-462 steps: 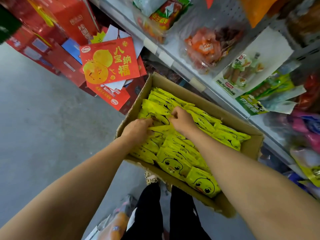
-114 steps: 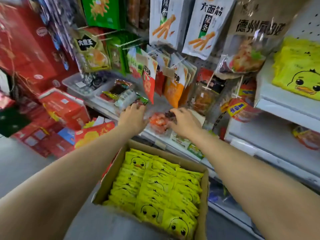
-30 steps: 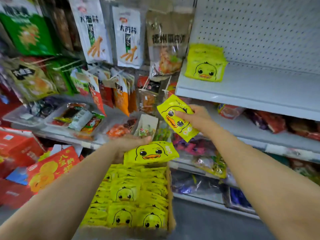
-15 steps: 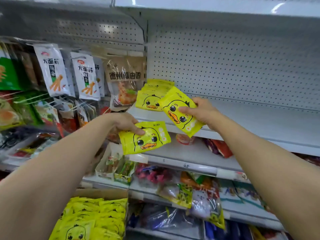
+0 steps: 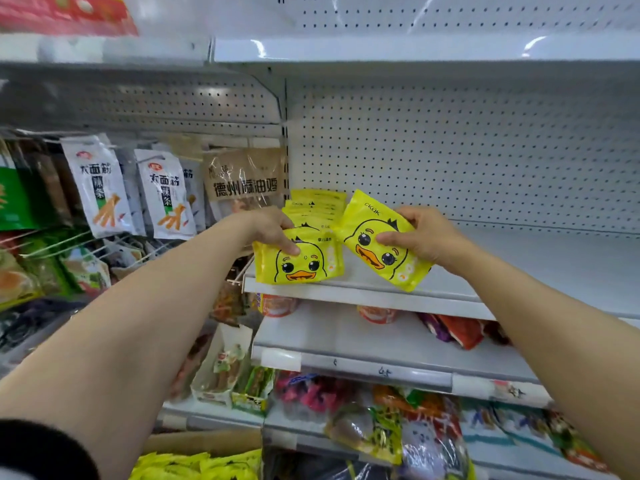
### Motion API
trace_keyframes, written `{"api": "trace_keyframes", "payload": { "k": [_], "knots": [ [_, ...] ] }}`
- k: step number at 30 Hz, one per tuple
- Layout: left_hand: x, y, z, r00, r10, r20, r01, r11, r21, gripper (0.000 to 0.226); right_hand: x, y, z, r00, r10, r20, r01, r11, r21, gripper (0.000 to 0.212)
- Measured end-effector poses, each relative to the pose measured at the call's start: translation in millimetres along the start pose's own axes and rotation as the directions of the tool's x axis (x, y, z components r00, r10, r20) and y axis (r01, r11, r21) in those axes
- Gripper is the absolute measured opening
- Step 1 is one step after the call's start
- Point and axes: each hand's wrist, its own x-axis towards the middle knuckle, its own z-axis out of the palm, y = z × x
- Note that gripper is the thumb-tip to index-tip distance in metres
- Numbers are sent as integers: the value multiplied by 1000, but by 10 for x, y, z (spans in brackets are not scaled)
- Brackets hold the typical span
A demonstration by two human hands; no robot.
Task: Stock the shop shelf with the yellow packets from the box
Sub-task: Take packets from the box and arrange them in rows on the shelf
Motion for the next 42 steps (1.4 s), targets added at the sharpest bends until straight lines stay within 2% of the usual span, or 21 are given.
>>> {"api": "trace_keyframes", "payload": {
  "k": [6,12,17,24,36,42],
  "knots": [
    [465,-153,-110,997,52,50,-59,989,139,84,259,18,12,995,28,-94,-32,999,-42,25],
    [826,-263,-44,985,166,39,-170,971,168,79,401,32,107,992,54,-112,-56,998,-11,18],
    [1041,-271,39,973,230,-37,-220,960,173,72,516,113,177,987,77,-142,-84,995,-47,20],
    [1188,-345,104,956,253,-152,-237,965,115,60,602,86,241,989,93,-118,-99,994,-45,17],
    [1142,-509,187,911,378,-167,-342,917,207,64,764,66,319,991,108,-79,-116,987,-107,20],
    [1108,-499,229,912,360,-194,-321,924,205,63,733,42,374,994,99,-40,-103,989,-102,19]
  ]
}}
